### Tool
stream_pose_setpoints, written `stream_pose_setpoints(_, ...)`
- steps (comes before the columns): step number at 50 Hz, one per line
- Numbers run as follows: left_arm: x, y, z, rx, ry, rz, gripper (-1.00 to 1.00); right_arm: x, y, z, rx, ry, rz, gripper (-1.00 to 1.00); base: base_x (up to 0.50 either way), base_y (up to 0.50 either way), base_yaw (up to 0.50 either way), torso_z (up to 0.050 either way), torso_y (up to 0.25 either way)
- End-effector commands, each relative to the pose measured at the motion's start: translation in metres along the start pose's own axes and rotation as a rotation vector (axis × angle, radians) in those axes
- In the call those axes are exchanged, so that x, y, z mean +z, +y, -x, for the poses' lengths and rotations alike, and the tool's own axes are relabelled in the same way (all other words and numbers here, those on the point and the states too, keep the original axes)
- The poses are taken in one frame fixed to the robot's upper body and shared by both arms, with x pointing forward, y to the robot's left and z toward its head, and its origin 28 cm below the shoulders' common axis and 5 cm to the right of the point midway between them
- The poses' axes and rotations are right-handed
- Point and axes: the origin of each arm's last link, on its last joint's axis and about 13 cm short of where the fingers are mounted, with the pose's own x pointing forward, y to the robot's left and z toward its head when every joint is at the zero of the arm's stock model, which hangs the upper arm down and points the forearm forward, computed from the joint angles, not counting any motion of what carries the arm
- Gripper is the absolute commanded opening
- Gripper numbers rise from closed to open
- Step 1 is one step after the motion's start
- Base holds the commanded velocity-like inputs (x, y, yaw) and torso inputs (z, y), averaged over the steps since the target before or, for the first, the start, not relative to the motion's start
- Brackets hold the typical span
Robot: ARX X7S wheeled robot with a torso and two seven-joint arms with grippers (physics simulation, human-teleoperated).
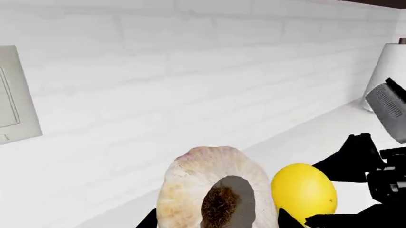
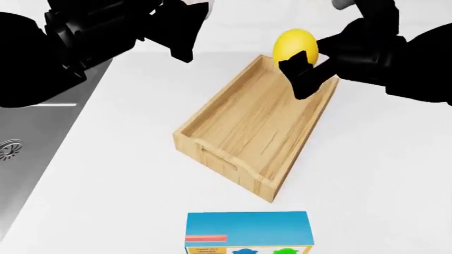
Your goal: Pick up the fruits and vegetables and place them in the sink. Turn on the sink faucet to wash them. Then turn the sink off and put them in the tray.
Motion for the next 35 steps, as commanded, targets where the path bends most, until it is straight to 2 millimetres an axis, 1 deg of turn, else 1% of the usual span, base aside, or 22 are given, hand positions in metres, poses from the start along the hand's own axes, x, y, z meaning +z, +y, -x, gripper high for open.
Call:
stream_pose_setpoints(1, -0.006, 0.002, 0.001, 0.023, 0.009, 0.014, -1.0, -0.017, -0.011, -0.049, 0.152, 0.276, 0.015, -1.0, 0.0, 0.0, 0.0, 0.0, 0.0)
stream_pose_setpoints(3, -0.006, 0.002, 0.0, 0.029, 0.008, 0.018, -1.0, -0.033, -0.007, -0.058, 0.202, 0.368, 0.026, -1.0, 0.0, 0.0, 0.0, 0.0, 0.0)
stream_pose_setpoints(6, -0.009, 0.002, 0.0, 0.03, 0.016, 0.021, -1.0, -0.046, -0.003, -0.065, 0.249, 0.428, 0.041, -1.0, 0.0, 0.0, 0.0, 0.0, 0.0)
stream_pose_setpoints(11, -0.012, 0.0, 0.0, 0.022, 0.014, 0.027, -1.0, -0.054, -0.001, -0.066, 0.249, 0.465, 0.053, -1.0, 0.0, 0.0, 0.0, 0.0, 0.0)
stream_pose_setpoints(15, -0.014, -0.001, 0.0, 0.017, 0.013, 0.032, -1.0, -0.052, -0.002, -0.065, 0.222, 0.448, 0.049, -1.0, 0.0, 0.0, 0.0, 0.0, 0.0)
stream_pose_setpoints(16, -0.014, -0.002, 0.001, 0.017, 0.013, 0.033, -1.0, -0.048, -0.003, -0.064, 0.22, 0.425, 0.043, 1.0, 0.0, 0.0, 0.0, 0.0, 0.0)
stream_pose_setpoints(20, -0.014, -0.002, 0.002, 0.016, 0.013, 0.031, -1.0, -0.015, -0.01, -0.052, 0.189, 0.258, 0.033, 1.0, 0.0, 0.0, 0.0, 0.0, 0.0)
stream_pose_setpoints(23, -0.013, -0.002, 0.002, 0.014, 0.015, 0.03, -1.0, 0.014, -0.016, -0.036, 0.154, 0.13, 0.035, 1.0, 0.0, 0.0, 0.0, 0.0, 0.0)
stream_pose_setpoints(27, -0.013, -0.003, 0.0, 0.004, 0.018, 0.03, -1.0, 0.041, -0.02, -0.011, 0.103, -0.008, 0.04, 1.0, 0.0, 0.0, 0.0, 0.0, 0.0)
stream_pose_setpoints(31, -0.018, -0.003, -0.007, -0.019, 0.055, 0.005, -1.0, 0.052, -0.023, 0.013, 0.046, -0.125, 0.03, 1.0, 0.0, 0.0, 0.0, 0.0, 0.0)
stream_pose_setpoints(35, -0.014, 0.006, -0.029, -0.044, 0.123, -0.057, -1.0, 0.055, -0.028, 0.036, -0.051, -0.233, 0.013, 1.0, 0.0, 0.0, 0.0, 0.0, 0.0)
